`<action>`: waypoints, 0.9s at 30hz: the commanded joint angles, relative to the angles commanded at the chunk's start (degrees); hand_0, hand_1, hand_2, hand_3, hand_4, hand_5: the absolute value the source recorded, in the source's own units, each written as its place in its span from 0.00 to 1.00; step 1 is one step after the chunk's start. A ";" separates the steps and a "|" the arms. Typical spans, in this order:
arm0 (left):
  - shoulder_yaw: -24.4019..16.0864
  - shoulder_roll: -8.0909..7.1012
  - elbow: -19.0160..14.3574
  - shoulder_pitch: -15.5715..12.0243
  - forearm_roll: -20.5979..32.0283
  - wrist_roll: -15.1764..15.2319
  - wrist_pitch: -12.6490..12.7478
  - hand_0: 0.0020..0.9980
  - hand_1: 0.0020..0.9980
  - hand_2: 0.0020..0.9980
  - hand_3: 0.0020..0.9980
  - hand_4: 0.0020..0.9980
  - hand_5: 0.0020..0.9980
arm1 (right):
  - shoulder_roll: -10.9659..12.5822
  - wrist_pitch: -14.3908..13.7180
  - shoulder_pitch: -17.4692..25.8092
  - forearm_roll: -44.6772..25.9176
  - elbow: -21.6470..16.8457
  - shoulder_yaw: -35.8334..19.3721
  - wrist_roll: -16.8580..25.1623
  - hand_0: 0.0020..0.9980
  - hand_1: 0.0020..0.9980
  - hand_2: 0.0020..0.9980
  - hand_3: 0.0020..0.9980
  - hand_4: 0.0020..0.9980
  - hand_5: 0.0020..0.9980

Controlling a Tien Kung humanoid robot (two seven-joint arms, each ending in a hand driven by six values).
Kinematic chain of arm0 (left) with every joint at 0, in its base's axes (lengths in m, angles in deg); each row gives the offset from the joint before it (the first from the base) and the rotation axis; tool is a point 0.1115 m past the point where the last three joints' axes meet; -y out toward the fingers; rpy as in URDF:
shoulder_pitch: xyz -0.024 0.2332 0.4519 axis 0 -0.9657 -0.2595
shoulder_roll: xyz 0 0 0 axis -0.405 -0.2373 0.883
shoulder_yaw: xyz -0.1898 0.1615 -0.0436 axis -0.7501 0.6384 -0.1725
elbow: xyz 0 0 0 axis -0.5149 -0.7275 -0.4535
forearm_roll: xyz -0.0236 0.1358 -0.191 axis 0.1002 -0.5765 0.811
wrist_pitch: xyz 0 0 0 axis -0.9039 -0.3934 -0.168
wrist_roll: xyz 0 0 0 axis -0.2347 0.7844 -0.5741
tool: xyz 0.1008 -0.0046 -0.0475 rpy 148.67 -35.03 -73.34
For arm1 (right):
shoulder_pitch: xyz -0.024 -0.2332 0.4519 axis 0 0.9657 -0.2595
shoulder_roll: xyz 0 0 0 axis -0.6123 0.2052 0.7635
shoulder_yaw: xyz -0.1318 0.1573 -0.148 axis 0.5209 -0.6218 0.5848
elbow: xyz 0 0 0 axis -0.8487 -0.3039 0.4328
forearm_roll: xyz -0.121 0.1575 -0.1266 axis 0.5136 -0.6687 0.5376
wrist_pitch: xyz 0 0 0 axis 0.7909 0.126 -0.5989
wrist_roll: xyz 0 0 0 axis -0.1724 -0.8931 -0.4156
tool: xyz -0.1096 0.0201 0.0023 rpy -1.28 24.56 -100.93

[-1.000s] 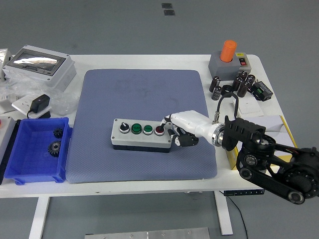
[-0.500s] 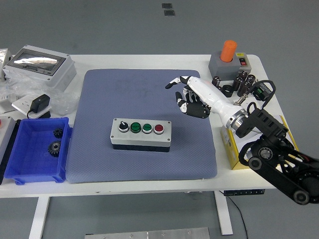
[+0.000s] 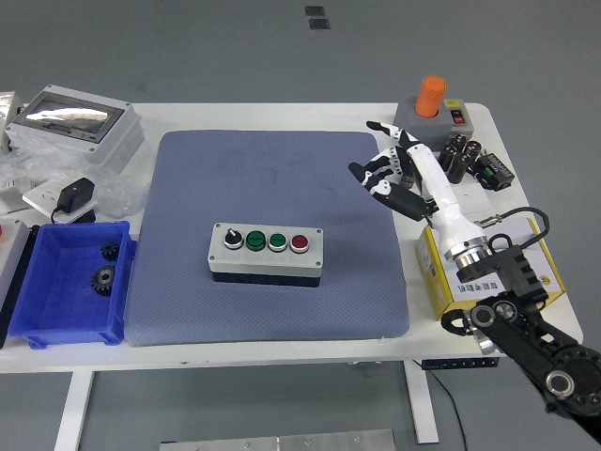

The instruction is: Pick up the button,place it on the desk,press the button,press the button

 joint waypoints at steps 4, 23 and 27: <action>0.41 -0.60 0.10 0.25 0.09 -0.90 0.30 0.71 0.68 0.67 0.81 0.73 1.00 | 0.33 0.42 3.15 -3.00 0.09 -4.72 1.92 0.84 0.86 0.89 0.93 0.93 0.65; 1.42 -1.49 0.07 0.23 1.50 -2.41 1.07 0.71 0.69 0.68 0.81 0.67 0.97 | 1.55 6.32 8.33 5.42 -4.64 -15.19 -0.88 0.79 0.82 0.84 0.86 0.81 0.55; 1.62 -1.54 0.11 0.13 1.89 -2.42 1.11 0.71 0.69 0.68 0.81 0.66 0.97 | 1.79 7.26 10.04 2.60 -4.97 -16.92 0.42 0.83 0.85 0.88 0.88 0.83 0.53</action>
